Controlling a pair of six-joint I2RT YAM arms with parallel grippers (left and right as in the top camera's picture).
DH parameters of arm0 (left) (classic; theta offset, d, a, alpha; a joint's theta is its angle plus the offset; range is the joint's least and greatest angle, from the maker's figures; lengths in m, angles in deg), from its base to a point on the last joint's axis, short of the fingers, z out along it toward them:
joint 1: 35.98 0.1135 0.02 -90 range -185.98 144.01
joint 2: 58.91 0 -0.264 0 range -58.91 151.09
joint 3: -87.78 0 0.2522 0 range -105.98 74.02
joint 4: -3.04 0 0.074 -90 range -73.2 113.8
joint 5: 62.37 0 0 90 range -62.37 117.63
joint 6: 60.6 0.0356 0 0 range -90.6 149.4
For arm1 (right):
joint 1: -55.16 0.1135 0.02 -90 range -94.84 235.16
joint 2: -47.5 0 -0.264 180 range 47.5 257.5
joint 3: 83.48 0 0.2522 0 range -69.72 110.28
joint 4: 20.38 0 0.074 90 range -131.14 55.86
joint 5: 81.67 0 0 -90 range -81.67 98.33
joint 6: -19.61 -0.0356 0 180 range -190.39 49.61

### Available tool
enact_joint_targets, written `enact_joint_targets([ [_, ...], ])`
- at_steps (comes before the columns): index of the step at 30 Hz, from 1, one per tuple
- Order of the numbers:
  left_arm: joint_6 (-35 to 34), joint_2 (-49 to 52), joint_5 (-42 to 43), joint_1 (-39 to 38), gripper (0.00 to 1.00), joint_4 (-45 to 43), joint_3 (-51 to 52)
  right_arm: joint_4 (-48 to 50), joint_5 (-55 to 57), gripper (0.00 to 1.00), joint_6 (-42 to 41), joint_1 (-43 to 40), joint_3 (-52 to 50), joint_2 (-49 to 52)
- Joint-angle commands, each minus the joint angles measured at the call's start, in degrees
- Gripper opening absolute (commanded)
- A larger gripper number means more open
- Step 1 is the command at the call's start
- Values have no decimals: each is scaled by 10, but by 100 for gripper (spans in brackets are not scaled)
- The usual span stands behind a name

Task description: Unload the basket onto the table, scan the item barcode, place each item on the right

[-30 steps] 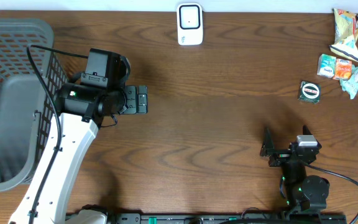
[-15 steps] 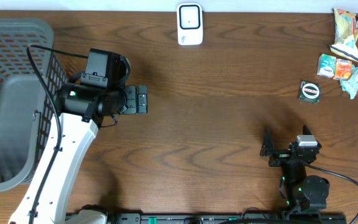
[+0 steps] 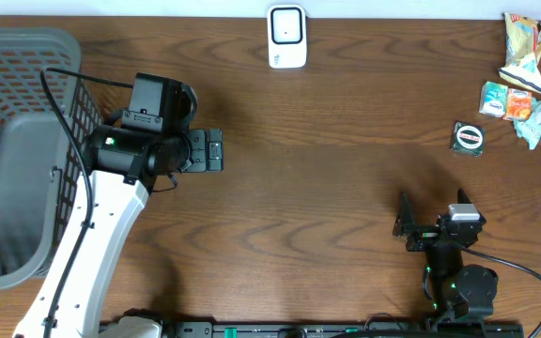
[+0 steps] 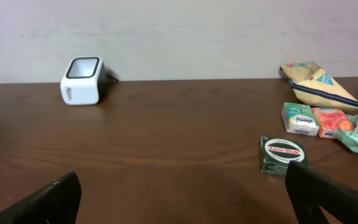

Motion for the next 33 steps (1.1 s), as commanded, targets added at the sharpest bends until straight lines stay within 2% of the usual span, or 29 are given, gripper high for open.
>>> enact_joint_targets([
  [1, 3, -2, -3, 1, 98, 0, -6, -1, -1, 99, 4, -7, -2, -4],
  [15, 3, -7, -2, 0, 98, 14, -1, -1, -1, 99, 4, -7, -2, -4],
  [22, 2, -9, 8, 0, 98, 6, 59, -1, -1, 99, 4, -7, -2, -4],
  [26, 2, -25, 10, 0, 98, -28, 105, -1, -1, 99, 4, -7, -2, -4],
  [33, 15, -87, 45, 1, 97, -176, 228, -1, -1, 99, 4, -7, -2, -4],
])
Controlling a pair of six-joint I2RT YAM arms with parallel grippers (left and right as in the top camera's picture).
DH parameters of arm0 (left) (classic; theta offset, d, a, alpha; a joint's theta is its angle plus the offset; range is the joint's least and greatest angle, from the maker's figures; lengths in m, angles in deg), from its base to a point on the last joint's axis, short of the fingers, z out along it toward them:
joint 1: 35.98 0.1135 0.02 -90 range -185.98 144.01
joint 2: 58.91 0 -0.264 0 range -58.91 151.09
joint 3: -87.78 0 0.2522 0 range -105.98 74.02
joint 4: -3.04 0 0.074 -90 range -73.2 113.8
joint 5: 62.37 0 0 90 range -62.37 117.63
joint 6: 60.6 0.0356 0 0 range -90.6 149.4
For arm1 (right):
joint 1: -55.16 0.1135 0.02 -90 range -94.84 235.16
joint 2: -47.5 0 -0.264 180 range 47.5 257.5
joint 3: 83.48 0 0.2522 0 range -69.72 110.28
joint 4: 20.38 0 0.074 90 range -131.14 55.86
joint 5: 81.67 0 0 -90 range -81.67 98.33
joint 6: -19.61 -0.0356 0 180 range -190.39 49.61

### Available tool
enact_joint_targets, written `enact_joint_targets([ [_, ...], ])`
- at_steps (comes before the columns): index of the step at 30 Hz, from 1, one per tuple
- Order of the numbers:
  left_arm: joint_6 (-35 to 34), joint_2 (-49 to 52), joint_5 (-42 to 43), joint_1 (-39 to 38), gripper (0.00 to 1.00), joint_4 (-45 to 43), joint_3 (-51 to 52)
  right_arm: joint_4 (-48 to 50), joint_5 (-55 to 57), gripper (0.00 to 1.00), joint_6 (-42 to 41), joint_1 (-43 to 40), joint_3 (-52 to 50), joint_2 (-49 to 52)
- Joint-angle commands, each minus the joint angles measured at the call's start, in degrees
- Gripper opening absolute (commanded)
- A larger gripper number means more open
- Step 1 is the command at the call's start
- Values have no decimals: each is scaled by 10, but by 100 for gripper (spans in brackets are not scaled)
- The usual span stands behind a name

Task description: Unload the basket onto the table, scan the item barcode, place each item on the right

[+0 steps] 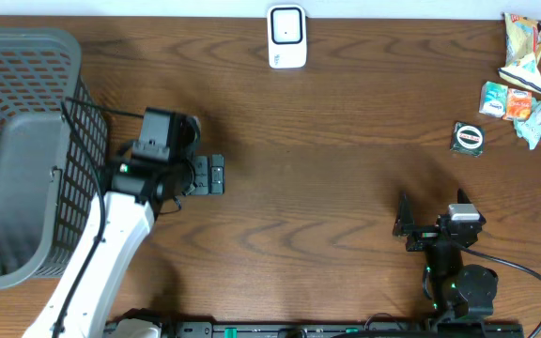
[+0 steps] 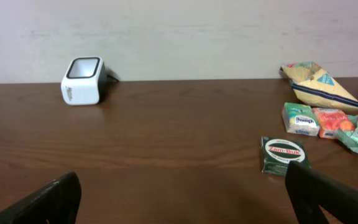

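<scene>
The white barcode scanner stands at the far edge of the table, its window facing up. A green Zam-Buk box lies flat at the right, with small packets and a snack bag beyond it. My right gripper rests low at the near edge, open and empty, short of the box. My left gripper hangs over the table just right of the basket; nothing shows in it, and its jaws cannot be read from above.
A large grey mesh basket fills the left side, close beside the left arm. Bare brown wood lies between the two arms and the scanner.
My left gripper and wrist have shifted toward the near edge of the table, a little closer to the arm's base. The right arm and all the items are where they were.
</scene>
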Motion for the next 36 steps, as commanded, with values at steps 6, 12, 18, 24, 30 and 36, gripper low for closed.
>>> enact_joint_targets([
  [6, 25, -80, 35, 1, 98, -100, 120, -1, 1, 99, 4, -7, -2, -4],
  [12, 45, -149, 51, 26, 97, -160, 208, -1, 1, 99, 4, -7, -2, -4],
  [18, 45, -216, 111, 88, 98, -233, 295, -1, 1, 99, 4, -7, -2, -4],
  [24, 49, -294, 131, 106, 97, -306, 364, -1, 1, 99, 4, -7, -2, -4],
  [30, 49, -348, 131, 106, 98, -381, 419, -1, 1, 99, 4, -7, -2, -4],
  [36, 49, -408, 129, 106, 98, -419, 464, -1, 1, 99, 4, -7, -2, -4],
])
